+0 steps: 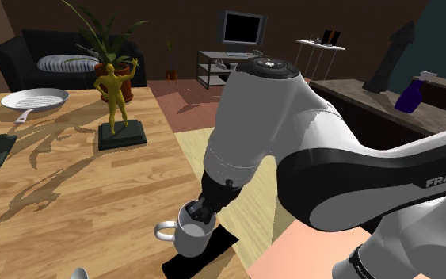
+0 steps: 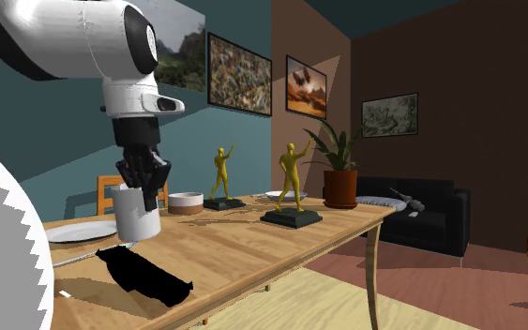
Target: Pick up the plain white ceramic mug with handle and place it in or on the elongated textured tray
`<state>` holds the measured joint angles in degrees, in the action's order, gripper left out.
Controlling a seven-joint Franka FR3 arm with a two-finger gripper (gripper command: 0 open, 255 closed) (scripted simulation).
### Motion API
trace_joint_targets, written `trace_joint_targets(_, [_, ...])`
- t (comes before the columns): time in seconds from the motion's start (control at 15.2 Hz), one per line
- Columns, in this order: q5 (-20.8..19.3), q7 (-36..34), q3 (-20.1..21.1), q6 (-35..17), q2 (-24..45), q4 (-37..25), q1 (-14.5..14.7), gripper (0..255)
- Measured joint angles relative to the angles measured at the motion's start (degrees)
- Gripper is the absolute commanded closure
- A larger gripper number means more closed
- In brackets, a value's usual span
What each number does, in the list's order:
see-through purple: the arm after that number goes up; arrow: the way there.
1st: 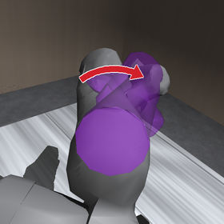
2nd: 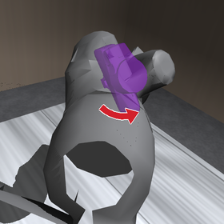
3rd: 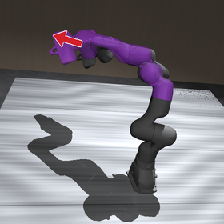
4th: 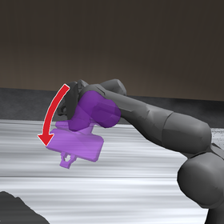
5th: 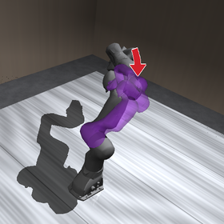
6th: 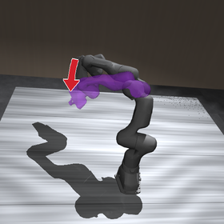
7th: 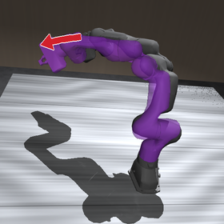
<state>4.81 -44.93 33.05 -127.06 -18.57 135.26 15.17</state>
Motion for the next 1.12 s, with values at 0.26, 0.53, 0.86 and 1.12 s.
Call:
trace_joint_targets(0.26, [-0.60,-0.71,0.69,-3.37,1.36,2.14,-0.26,255])
trace_joint_targets(0.53, [-1.59,-1.81,1.59,-6.82,3.20,3.95,-0.68,255])
trace_joint_targets(0.86, [-1.77,-1.98,1.72,-7.40,3.52,4.21,-0.75,255])
trace_joint_targets(1.12, [-1.78,-1.99,1.73,-7.42,3.53,4.21,-0.75,0])
